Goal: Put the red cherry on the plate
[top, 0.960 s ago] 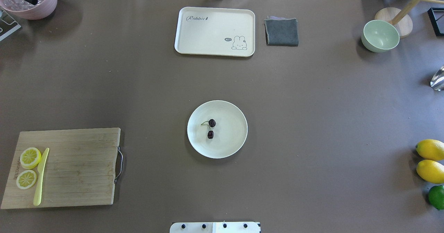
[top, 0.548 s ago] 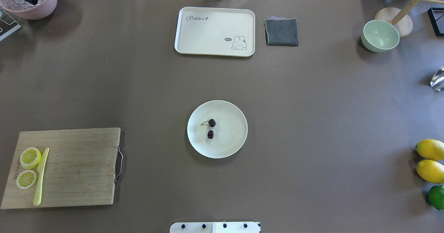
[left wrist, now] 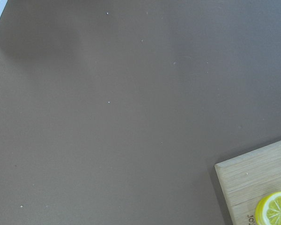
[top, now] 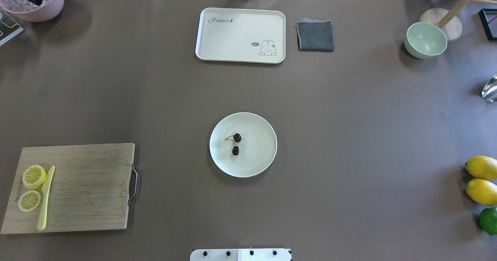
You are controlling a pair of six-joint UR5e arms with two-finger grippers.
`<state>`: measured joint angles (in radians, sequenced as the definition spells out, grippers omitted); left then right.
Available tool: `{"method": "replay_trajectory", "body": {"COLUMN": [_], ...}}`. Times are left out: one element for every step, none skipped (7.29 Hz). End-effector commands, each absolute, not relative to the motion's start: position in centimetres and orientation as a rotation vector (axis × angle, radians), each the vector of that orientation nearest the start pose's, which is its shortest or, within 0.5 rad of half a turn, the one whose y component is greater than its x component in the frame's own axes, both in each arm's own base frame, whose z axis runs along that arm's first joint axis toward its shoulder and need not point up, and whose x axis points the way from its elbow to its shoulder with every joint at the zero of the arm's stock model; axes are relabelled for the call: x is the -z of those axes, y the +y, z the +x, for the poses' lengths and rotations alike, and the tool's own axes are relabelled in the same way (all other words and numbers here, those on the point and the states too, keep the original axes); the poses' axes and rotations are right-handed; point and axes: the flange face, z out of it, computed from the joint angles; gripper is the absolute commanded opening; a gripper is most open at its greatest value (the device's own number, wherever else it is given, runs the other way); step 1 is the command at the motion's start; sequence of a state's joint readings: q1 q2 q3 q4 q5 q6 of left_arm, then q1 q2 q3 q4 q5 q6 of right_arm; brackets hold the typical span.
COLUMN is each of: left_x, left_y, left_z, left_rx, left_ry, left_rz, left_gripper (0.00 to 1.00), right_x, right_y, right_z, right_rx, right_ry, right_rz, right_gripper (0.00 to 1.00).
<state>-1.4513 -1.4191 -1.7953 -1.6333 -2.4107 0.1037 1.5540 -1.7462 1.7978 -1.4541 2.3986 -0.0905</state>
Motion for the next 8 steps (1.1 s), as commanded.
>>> {"method": "replay_trajectory", "body": {"left_x": [-60.7,-60.9,-60.9,-60.6,-60.4,-60.6,-60.6,-60.5], "left_y": [-43.8,-43.8,-43.8,-43.8,-43.8,-43.8,-43.7,-43.7], "left_z": [-0.8,-0.8,-0.8,-1.2,-1.4,-1.4,-1.5,-1.8], "left_rx": [-0.264,-0.263,-0.264,-0.258,-0.259,-0.258,-0.256,-0.249], "left_ry": [0.846,0.846,0.84,0.84,0.84,0.838,0.838,0.837], "left_rz": [0.12,0.117,0.119,0.127,0.135,0.131,0.131,0.138], "left_gripper": [0.98,0.98,0.98,0.98,0.98,0.98,0.98,0.98], "right_x": [-61.2,-61.0,-61.1,-61.0,-61.0,-61.0,-60.8,-61.2], "right_y": [-42.4,-42.4,-42.4,-42.4,-42.5,-42.4,-42.5,-42.2], "right_z": [5.4,5.3,5.4,5.4,5.4,5.4,5.4,5.4], "right_rx": [0.167,0.169,0.169,0.169,0.17,0.169,0.17,0.166], "right_ry": [-0.822,-0.821,-0.818,-0.818,-0.818,-0.816,-0.82,-0.822], "right_rz": [0.188,0.19,0.189,0.19,0.191,0.19,0.195,0.187], "right_gripper": [1.0,1.0,1.0,1.0,1.0,1.0,1.0,1.0]}}
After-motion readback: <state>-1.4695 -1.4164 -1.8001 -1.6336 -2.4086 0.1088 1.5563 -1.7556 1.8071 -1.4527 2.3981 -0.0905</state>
